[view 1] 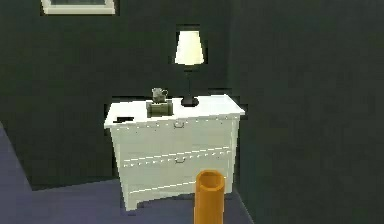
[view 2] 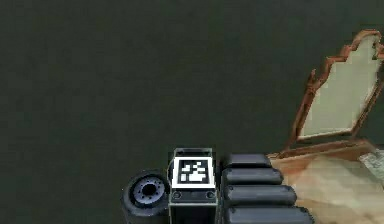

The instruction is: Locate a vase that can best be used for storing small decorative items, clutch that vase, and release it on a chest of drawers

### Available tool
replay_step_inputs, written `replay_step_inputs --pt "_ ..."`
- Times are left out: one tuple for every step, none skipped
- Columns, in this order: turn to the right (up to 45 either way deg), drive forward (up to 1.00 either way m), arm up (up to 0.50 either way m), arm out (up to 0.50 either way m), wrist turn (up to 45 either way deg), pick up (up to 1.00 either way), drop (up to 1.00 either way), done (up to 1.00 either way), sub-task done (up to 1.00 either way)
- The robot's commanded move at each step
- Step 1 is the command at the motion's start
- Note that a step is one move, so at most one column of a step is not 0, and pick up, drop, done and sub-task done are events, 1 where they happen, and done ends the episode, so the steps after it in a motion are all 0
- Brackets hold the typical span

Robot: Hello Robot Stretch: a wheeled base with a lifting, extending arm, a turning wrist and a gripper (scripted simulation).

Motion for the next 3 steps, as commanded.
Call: replay_step_inputs --pt "-45.0 0.0 0.0 0.0 0.0 0.0 0.0 0.0 0.0" --pt "-45.0 0.0 0.0 0.0 0.0 0.0 0.0 0.0 0.0" --pt "-6.0 0.0 0.0 0.0 0.0 0.0 0.0 0.0 0.0"
